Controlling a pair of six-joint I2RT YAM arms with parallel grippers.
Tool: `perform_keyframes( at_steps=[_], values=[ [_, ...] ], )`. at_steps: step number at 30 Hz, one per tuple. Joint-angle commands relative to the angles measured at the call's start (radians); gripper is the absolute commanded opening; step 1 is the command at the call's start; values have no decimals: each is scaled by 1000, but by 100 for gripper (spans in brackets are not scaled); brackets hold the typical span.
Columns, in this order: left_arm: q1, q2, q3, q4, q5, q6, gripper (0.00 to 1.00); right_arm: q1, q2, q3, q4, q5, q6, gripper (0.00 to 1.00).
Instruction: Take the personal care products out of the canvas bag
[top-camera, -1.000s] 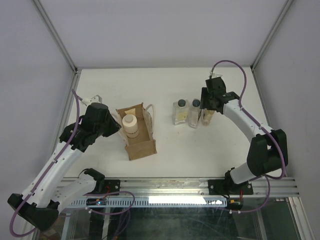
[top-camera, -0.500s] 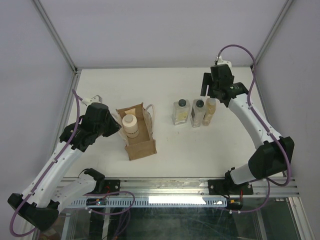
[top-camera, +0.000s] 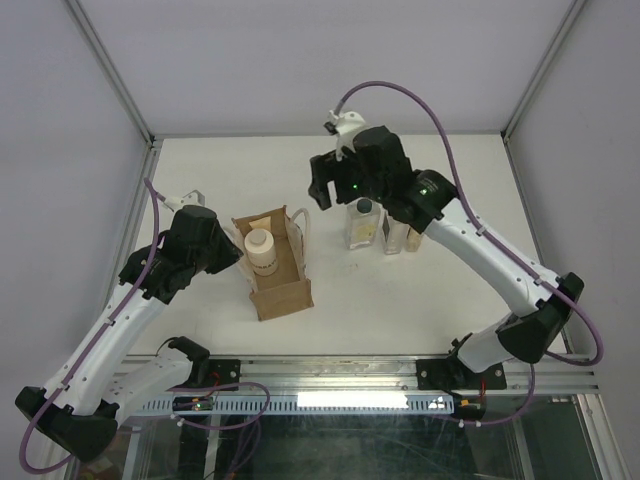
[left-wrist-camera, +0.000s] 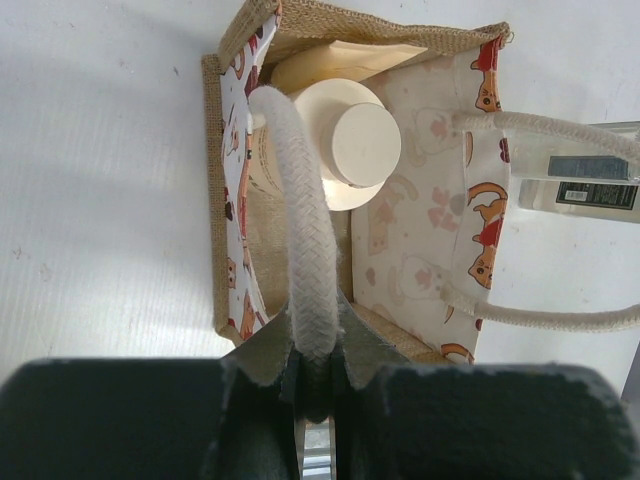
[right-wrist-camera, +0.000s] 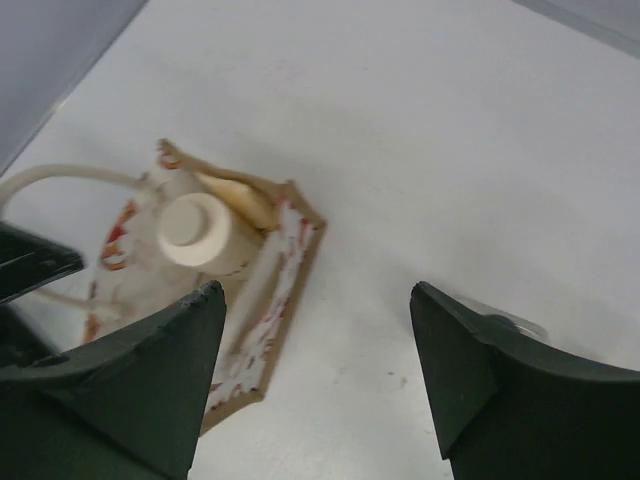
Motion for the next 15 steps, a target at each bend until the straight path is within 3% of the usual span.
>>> perform_keyframes(
  at_steps=[1, 9, 15],
  values=[
    [7, -9, 21, 48, 14, 7, 0, 153, 49, 76, 59, -64, 40, 77],
    [7, -49, -5, 48, -8, -28, 0, 327, 189, 133, 48, -115, 65, 77],
    [7, -106, -65, 85, -9, -56, 0, 359, 280, 153, -12, -128, 77, 78]
  ],
)
